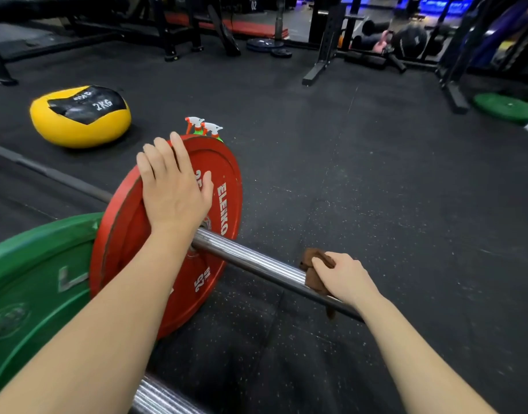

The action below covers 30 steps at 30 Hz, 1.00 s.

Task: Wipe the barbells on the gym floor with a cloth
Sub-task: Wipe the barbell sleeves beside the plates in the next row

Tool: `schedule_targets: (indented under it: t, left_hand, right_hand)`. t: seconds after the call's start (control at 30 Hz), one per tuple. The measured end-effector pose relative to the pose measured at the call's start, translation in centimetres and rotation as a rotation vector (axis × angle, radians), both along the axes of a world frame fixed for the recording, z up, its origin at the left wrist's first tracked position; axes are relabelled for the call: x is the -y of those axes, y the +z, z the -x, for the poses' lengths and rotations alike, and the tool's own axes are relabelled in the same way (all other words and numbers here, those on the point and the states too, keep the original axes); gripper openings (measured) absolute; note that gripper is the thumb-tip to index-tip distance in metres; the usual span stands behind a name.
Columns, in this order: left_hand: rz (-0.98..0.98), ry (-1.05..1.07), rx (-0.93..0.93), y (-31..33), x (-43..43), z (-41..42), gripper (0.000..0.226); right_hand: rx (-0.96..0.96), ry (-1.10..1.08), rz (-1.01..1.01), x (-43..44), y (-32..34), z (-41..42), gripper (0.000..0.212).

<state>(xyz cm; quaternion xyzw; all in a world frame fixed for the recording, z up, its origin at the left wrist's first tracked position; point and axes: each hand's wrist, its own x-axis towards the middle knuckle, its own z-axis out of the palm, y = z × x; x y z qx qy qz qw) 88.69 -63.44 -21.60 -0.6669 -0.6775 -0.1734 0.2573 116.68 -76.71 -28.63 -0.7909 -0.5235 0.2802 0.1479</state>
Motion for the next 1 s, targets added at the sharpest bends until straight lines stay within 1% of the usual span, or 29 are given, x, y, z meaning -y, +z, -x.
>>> schedule_targets:
  t: [0.1, 0.2, 0.33, 0.47, 0.53, 0.6, 0.63, 0.67, 0.7, 0.73, 0.77, 0.8, 0.83, 0.87, 0.9, 0.93, 0.97, 1.0]
  left_hand:
    - [0.006, -0.009, 0.007, 0.0, 0.1, 0.1, 0.077]
    - [0.01, -0.016, 0.014, 0.1, 0.3, 0.1, 0.075]
    - [-0.022, -0.059, 0.034, -0.1, 0.7, 0.1, 0.072]
    - [-0.037, -0.121, 0.052, -0.8, 1.8, 0.0, 0.071]
    - [-0.007, -0.2, 0.071, -2.1, 2.6, -0.3, 0.071]
    - [0.077, -0.302, 0.093, -4.0, 3.5, -0.6, 0.069]
    - [0.138, -0.341, 0.119, -5.1, 4.0, -0.6, 0.067]
    - [0.216, -0.373, 0.161, -6.0, 4.6, -0.6, 0.065]
    - [0.304, -0.412, 0.233, -6.8, 5.1, -0.5, 0.064]
    - [0.389, -0.469, 0.335, -7.2, 5.7, -0.5, 0.066]
    - [0.471, -0.531, 0.457, -7.8, 6.0, -0.5, 0.067]
    - [0.565, -0.594, 0.614, -7.6, 6.5, -0.7, 0.065]
    - [0.68, -0.63, 0.807, -7.7, 6.9, -1.0, 0.061]
    - [0.766, -0.636, 1.001, -7.6, 7.2, -1.4, 0.057]
    - [0.809, -0.595, 1.174, -7.6, 7.5, -1.6, 0.057]
    - [0.818, -0.528, 1.306, -7.4, 7.7, -1.7, 0.06]
    - [0.809, -0.487, 1.426, -7.2, 7.7, -1.6, 0.068]
    - [0.817, -0.462, 1.522, -7.1, 7.8, -1.3, 0.079]
  right_hand:
    - [0.03, -0.034, -0.016, 0.4, -0.1, 0.4, 0.034]
    - [0.119, -0.084, -0.07, 2.4, 0.0, -0.3, 0.03]
    - [0.202, -0.205, -0.116, 5.1, -0.2, -1.7, 0.028]
    - [0.378, -0.218, -0.089, 5.3, 0.3, -1.6, 0.032]
    - [0.407, -0.198, -0.166, 4.9, 1.0, -0.1, 0.032]
    - [0.351, -0.163, -0.273, 3.9, 1.8, 2.0, 0.031]
    - [0.303, -0.144, -0.326, 3.2, 2.1, 3.1, 0.031]
    - [0.213, -0.133, -0.39, 2.5, 2.7, 4.5, 0.031]
    - [0.066, -0.141, -0.461, 1.7, 3.1, 5.8, 0.033]
    - [-0.125, -0.168, -0.515, 0.9, 3.7, 7.2, 0.036]
    - [-0.326, -0.208, -0.523, 0.0, 4.0, 8.6, 0.04]
    - [-0.524, -0.254, -0.481, -0.8, 4.3, 9.9, 0.045]
    - [-0.711, -0.288, -0.398, -1.7, 4.2, 11.1, 0.051]
    - [-0.88, -0.297, -0.306, -2.6, 3.9, 12.2, 0.057]
    - [-1.018, -0.282, -0.232, -3.3, 3.6, 13.0, 0.063]
    - [-1.13, -0.257, -0.187, -4.0, 3.1, 13.6, 0.071]
    - [-1.222, -0.221, -0.151, -4.4, 2.7, 13.8, 0.078]
    - [-1.278, -0.16, -0.11, -4.6, 2.4, 13.7, 0.08]
